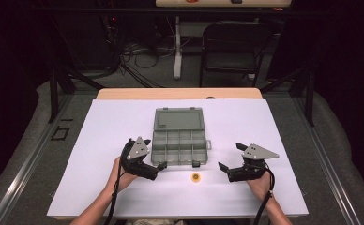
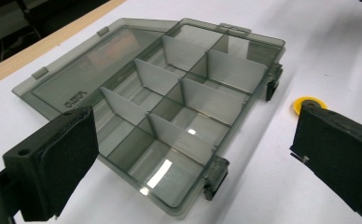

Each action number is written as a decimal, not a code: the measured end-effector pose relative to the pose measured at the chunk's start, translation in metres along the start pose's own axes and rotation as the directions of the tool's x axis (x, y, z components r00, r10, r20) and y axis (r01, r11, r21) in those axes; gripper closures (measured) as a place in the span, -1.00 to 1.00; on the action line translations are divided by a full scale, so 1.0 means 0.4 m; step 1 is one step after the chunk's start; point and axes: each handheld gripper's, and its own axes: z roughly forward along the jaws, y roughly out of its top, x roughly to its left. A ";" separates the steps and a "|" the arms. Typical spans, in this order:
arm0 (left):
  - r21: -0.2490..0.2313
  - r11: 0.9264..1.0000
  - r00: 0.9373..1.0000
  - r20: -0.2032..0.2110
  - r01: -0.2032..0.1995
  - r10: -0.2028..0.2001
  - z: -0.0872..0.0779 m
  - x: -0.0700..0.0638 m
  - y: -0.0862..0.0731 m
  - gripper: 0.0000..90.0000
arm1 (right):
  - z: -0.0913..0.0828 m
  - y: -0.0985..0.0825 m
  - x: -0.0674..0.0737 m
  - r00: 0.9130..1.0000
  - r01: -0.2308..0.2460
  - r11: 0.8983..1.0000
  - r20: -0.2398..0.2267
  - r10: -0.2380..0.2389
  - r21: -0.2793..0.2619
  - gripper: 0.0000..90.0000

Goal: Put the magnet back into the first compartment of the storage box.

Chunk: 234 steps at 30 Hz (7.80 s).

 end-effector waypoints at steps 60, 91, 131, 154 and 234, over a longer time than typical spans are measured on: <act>0.128 0.978 0.961 0.244 -0.167 0.133 0.165 -0.207 0.042 -0.64 | 0.009 0.004 -0.004 0.997 -0.017 0.998 -0.072 0.021 0.053 -0.98; 0.194 0.973 0.959 0.275 -0.125 0.068 0.244 -0.197 0.040 0.30 | 0.000 0.005 -0.004 0.997 -0.016 0.999 -0.073 0.020 0.045 -0.97; 0.133 0.984 0.962 0.263 -0.115 0.077 0.160 -0.157 0.041 0.41 | 0.007 -0.003 -0.009 0.999 -0.002 0.998 -0.054 0.006 0.070 -0.96; 0.131 0.984 0.968 0.235 -0.120 0.087 0.124 -0.126 0.043 0.41 | 0.022 0.003 -0.006 0.999 0.026 0.997 -0.042 -0.023 0.068 -0.96; 0.115 0.992 0.998 0.047 -0.042 0.037 0.082 0.056 0.097 0.41 | 0.002 0.007 -0.006 1.000 0.028 0.998 -0.017 -0.027 0.060 -0.93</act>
